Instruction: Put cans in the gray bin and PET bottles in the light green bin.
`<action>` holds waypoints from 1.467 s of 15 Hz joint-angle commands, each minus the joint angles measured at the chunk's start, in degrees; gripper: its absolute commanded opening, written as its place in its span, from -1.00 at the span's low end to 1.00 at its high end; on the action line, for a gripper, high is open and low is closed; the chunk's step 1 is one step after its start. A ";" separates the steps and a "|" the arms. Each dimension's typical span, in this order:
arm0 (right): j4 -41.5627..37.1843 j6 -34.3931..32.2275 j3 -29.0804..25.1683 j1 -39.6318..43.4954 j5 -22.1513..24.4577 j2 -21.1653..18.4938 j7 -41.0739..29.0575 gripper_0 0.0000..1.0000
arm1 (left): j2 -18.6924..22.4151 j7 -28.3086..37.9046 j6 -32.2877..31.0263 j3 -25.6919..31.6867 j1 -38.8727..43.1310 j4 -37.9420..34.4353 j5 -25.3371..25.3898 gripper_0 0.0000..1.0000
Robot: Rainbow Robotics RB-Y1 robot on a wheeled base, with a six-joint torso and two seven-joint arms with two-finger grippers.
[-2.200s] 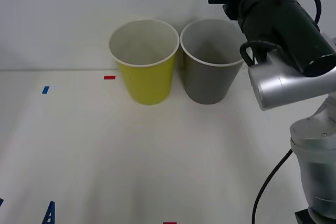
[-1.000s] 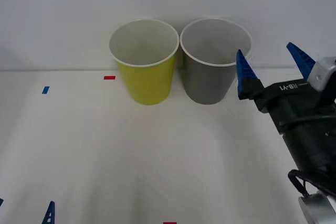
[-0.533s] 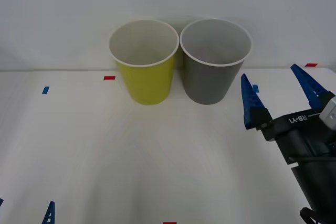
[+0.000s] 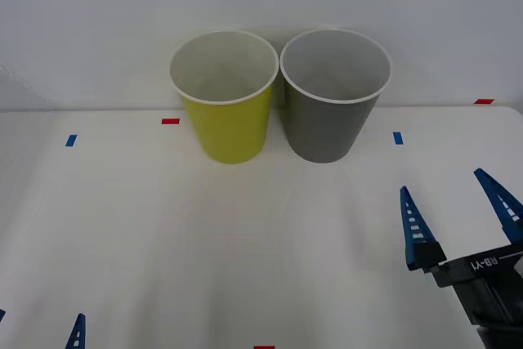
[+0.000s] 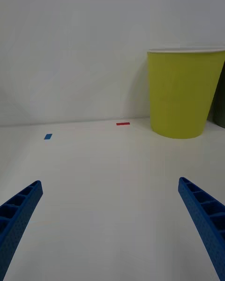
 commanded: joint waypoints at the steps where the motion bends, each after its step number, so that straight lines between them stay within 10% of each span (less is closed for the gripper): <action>1: 0.04 -0.57 -0.62 4.65 -2.19 0.04 0.44 1.00 | 0.00 0.00 0.00 0.00 0.00 0.00 0.00 1.00; 22: 8.74 -14.90 0.52 20.64 -2.46 2.15 2.55 1.00 | 0.00 0.00 0.00 0.00 0.00 0.00 0.00 1.00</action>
